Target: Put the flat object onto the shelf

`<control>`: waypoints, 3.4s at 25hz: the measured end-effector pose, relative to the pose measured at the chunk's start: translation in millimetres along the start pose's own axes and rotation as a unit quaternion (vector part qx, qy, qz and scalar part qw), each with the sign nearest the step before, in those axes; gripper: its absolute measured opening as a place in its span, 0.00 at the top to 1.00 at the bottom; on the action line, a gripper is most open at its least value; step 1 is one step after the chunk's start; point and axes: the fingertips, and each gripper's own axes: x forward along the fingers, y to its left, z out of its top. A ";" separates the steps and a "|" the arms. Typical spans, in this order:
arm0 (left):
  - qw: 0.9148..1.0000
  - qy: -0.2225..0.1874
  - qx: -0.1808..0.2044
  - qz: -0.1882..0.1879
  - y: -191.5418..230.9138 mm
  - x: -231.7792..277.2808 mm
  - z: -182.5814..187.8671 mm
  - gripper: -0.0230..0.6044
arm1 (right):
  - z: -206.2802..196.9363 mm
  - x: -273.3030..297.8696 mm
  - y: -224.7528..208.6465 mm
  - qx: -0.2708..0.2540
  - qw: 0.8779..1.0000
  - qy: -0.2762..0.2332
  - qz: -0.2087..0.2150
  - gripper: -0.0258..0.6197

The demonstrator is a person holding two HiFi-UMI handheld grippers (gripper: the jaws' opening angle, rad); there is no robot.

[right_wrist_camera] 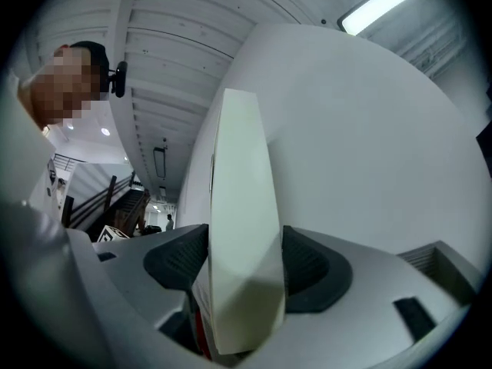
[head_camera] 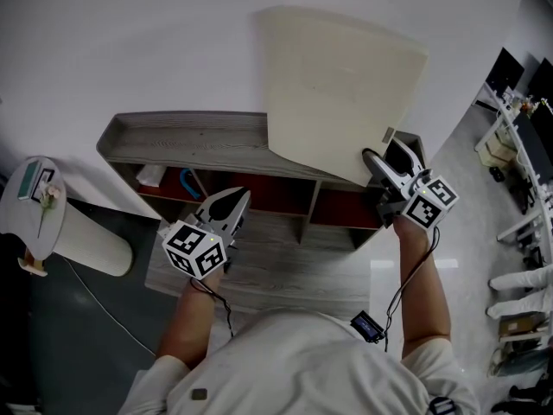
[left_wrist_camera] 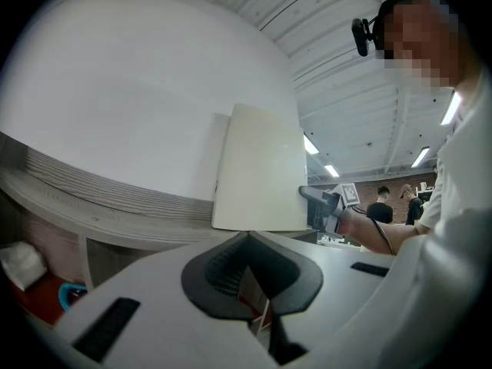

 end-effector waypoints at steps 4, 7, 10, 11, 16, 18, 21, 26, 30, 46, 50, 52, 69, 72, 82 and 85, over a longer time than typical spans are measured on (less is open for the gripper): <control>1.000 0.001 -0.002 -0.004 -6.1 8.3 -0.6 0.94 | 4.6 -3.3 -24.5 -0.021 0.999 0.011 -0.046 0.51; 1.000 0.002 -0.002 -0.006 -9.6 12.6 -1.8 0.94 | 10.3 -5.8 -35.9 -0.033 0.997 0.009 -0.069 0.51; 1.000 0.002 -0.004 -0.007 -11.7 15.6 -3.4 0.94 | 13.0 -4.6 -42.4 -0.033 0.997 0.006 -0.076 0.51; 1.000 0.002 -0.004 -0.007 -11.9 16.4 -3.9 0.94 | 13.0 -3.2 -42.7 -0.034 0.997 0.005 -0.074 0.51; 1.000 0.004 -0.005 -0.005 -12.0 16.6 -6.3 0.94 | 13.3 -2.5 -42.6 -0.043 0.996 0.002 -0.078 0.52; 1.000 0.005 -0.005 -0.003 -12.7 15.5 -7.5 0.94 | 13.4 -4.1 -41.3 -0.044 0.996 0.001 -0.077 0.52; 1.000 0.005 -0.006 -0.002 -12.9 15.3 -8.4 0.94 | 12.4 -4.9 -39.9 -0.048 0.996 0.003 -0.076 0.52; 1.000 0.005 -0.006 -0.003 -16.8 17.6 -9.9 0.94 | 9.6 -6.2 -38.2 -0.050 0.996 0.006 -0.074 0.52; 1.000 0.006 -0.003 -0.001 -22.6 18.0 -12.2 0.94 | 7.1 -9.4 -36.8 -0.051 0.996 0.011 -0.071 0.52; 1.000 0.002 0.005 0.026 -74.8 33.0 -9.8 0.94 | 12.5 -52.2 -27.1 -0.044 0.998 0.013 -0.047 0.53; 0.999 0.000 0.010 0.040 -98.2 40.7 -13.4 0.94 | 11.1 -75.5 -15.9 -0.071 0.997 0.020 -0.037 0.56; 0.999 0.000 0.017 0.048 -113.6 45.1 -14.9 0.94 | 9.5 -90.1 -10.9 -0.081 0.996 0.023 -0.031 0.60; 0.995 0.017 0.028 0.092 -239.4 16.1 -63.0 0.94 | -63.1 -210.0 58.7 -0.107 0.987 0.078 0.096 0.93; 0.995 0.021 0.034 0.095 -249.0 0.4 -66.3 0.94 | -68.7 -222.8 78.0 -0.108 0.986 0.080 0.101 0.93; 0.998 0.023 0.040 0.047 -271.7 -53.3 -65.1 0.94 | -76.5 -251.9 147.3 -0.107 0.988 0.088 0.065 0.93; 0.998 0.023 0.040 0.036 -269.8 -85.3 -64.8 0.94 | -79.6 -255.0 179.8 -0.107 0.989 0.088 0.055 0.93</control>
